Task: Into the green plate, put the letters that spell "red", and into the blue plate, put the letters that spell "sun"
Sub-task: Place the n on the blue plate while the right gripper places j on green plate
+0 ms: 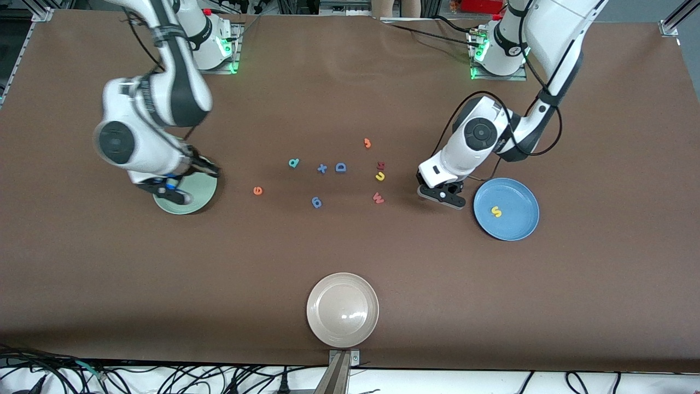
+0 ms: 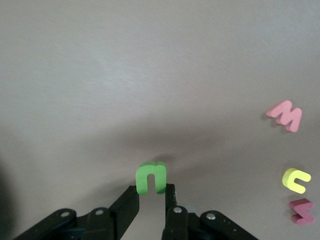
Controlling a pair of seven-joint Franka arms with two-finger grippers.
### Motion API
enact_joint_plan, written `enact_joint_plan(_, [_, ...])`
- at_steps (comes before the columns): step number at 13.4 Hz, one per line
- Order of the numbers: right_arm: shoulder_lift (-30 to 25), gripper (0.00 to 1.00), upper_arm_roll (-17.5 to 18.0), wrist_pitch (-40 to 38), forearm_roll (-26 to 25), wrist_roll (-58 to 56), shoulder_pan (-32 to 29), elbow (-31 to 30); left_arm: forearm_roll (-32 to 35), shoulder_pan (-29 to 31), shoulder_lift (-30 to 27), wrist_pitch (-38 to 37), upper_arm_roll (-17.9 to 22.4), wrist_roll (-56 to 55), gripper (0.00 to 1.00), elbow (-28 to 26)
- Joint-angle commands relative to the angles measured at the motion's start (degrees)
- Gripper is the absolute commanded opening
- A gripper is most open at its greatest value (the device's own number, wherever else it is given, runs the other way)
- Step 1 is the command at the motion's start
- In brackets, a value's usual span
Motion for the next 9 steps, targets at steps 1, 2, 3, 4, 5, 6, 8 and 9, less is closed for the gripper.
enact_joint_plan(1, [0.90, 0.00, -5.46, 1.82, 0.87, -10.21, 0.19, -3.42, -0.24, 5.88, -3.75, -8.03, -0.41, 9.07, 0.16, 1.82])
enact_joint_plan(2, [1.69, 0.00, -6.35, 5.06, 0.86, -12.85, 0.01, -5.00, -0.33, 8.87, -3.84, -10.94, -0.50, 13.90, 0.18, 2.79])
enact_joint_plan(3, [2.65, 0.00, -7.05, 9.44, 0.86, -15.14, -0.25, -6.75, -0.33, 11.25, -3.84, -12.10, -0.50, 18.91, 0.18, 2.89])
enact_joint_plan(4, [4.05, 0.00, -7.15, 13.66, 0.95, -17.07, -1.21, -8.60, -0.33, 14.40, -3.67, -12.11, -0.50, 23.84, 0.18, 2.89])
enact_joint_plan(5, [5.03, 0.00, -7.06, 17.01, 0.95, -17.96, -1.48, -10.01, -0.67, 17.22, -3.32, -12.11, -0.50, 27.89, 0.18, 2.89])
enact_joint_plan(6, [6.69, 0.00, -7.06, 20.70, 0.95, -18.67, -1.66, -11.50, -0.85, 19.94, -3.05, -12.28, -0.50, 31.49, 0.18, 2.80])
enact_joint_plan(8, [9.85, 0.00, -6.88, 27.04, 1.39, -19.37, -2.44, -13.18, -1.03, 21.46, -2.52, -12.28, -0.50, 35.39, 0.24, 2.80])
enact_joint_plan(9, [10.83, 0.00, -6.62, 27.32, 3.83, -20.16, -2.71, -13.27, -1.20, 21.73, -2.17, -12.28, -0.50, 34.79, 0.74, 2.80])
